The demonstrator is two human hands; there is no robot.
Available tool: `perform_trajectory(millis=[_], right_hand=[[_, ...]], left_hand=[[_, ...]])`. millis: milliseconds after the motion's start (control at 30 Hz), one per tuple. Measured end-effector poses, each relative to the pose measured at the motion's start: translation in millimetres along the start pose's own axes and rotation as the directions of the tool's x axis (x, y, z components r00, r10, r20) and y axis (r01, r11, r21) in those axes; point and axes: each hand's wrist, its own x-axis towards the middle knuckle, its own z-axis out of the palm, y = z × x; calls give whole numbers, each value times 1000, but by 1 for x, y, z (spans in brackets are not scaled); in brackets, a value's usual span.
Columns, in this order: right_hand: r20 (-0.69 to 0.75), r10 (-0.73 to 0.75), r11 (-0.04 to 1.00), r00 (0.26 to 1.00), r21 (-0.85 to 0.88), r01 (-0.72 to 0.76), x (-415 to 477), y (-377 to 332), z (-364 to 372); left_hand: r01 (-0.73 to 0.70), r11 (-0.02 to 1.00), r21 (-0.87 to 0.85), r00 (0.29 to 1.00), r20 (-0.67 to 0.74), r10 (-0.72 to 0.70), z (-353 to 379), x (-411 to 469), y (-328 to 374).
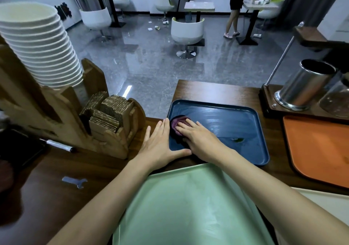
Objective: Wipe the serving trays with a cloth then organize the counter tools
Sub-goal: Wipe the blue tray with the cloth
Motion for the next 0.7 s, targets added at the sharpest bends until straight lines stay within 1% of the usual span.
perform_trajectory(millis=[133,233,300,467,600,700], right_hand=[[-9,62,997,998,-34,-62,20,7,3],[22,107,993,994,-42,-106,42,21,4],[46,130,992,991,-11,-129,52,30,3],[41,229,965,972,120,-233,59,44,-4],[33,313,944,949,96,-315,44,58,-14],[12,361,933,933,8,-361,16,76,-24]], left_hand=[[-4,1000,5,1000,-3,4,-1,-1,0],[-2,1000,-2,1000,2,2,-2,-2,0],[1,1000,-2,1000,6,-1,-1,-2,0],[2,1000,-5,1000,10,-2,-2,-3,0],[1,1000,-1,1000,5,-1,-2,-5,0],[8,1000,2,1000,9,-8,-1,-5,-1]])
